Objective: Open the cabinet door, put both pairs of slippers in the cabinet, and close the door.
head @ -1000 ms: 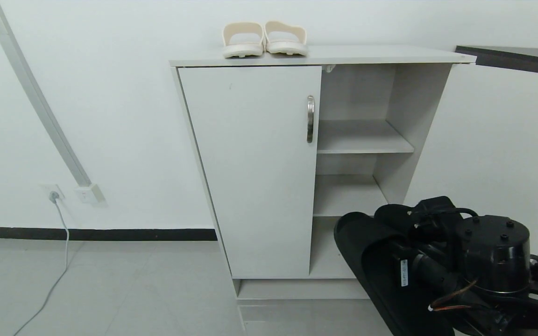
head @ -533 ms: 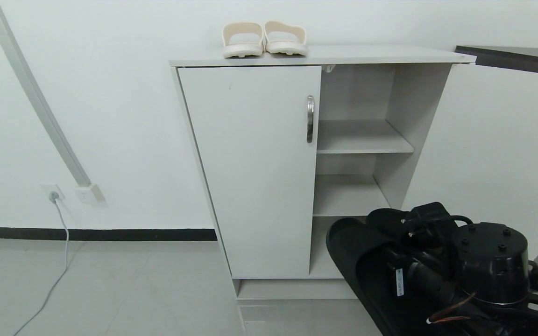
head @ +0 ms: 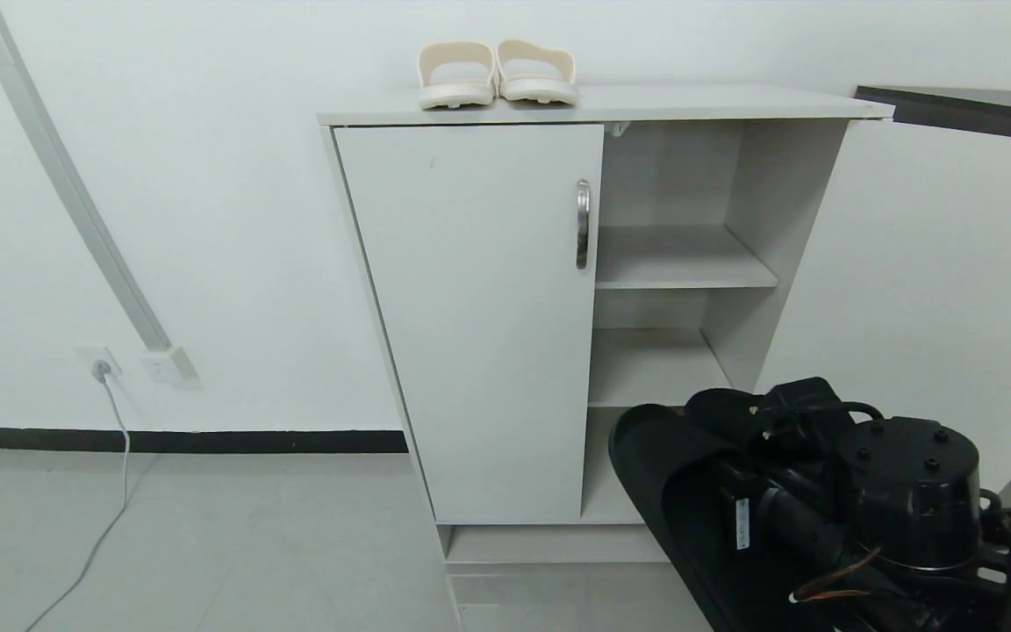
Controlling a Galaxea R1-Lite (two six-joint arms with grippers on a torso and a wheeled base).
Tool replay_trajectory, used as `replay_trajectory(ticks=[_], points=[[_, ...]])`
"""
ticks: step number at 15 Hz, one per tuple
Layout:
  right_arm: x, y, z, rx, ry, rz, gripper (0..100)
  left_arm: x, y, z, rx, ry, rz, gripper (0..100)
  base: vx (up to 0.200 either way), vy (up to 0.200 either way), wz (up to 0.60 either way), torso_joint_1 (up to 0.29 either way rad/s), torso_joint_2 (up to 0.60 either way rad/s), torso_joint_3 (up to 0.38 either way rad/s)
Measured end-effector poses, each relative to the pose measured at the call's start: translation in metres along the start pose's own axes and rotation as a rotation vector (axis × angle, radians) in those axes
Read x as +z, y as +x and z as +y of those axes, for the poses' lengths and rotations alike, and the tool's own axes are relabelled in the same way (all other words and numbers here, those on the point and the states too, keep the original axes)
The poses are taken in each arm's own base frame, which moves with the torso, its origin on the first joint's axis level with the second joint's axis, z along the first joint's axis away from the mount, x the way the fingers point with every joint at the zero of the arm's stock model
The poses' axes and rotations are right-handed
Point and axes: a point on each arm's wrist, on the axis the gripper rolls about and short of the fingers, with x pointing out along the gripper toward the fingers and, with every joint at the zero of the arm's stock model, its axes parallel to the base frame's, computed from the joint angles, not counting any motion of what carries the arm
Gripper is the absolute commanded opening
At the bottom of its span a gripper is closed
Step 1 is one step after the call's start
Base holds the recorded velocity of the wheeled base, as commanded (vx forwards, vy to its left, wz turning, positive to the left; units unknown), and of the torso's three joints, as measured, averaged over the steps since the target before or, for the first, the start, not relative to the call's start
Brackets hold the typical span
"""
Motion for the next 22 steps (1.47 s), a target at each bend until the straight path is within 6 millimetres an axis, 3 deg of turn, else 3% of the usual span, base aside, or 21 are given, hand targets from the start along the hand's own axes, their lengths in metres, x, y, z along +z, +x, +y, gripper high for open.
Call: replay_trajectory(ticks=[3, 7, 10, 16, 22], points=[[0.007, 0.019, 0.006, -0.147, 0.081, -0.048, 0, 0.000, 0.000, 0.000, 0.000, 0.002, -0.001, 0, 0.000, 0.000, 0.00, 0.000, 0.00, 0.000], [0.003, 0.041, 0.014, -0.205, 0.099, -0.043, 0, 0.000, 0.000, 0.000, -0.001, 0.002, -0.002, 0, 0.000, -0.200, 0.00, 0.005, 0.00, 0.006], [-0.003, 0.046, 0.016, -0.212, 0.088, -0.024, 0, 0.000, 0.000, 0.000, -0.001, 0.002, -0.001, 0, 0.000, -0.200, 0.00, 0.004, 0.00, 0.002], [-0.010, 0.049, 0.023, -0.194, 0.070, -0.008, 0, 0.000, 0.000, 0.000, -0.001, 0.001, -0.002, 0, 0.000, 0.000, 0.00, 0.000, 0.00, 0.000], [-0.015, 0.066, 0.031, -0.192, 0.072, -0.014, 0, 0.000, 0.000, 0.000, 0.000, 0.001, -0.001, 0, 0.000, 0.000, 0.00, 0.000, 0.00, 0.000]])
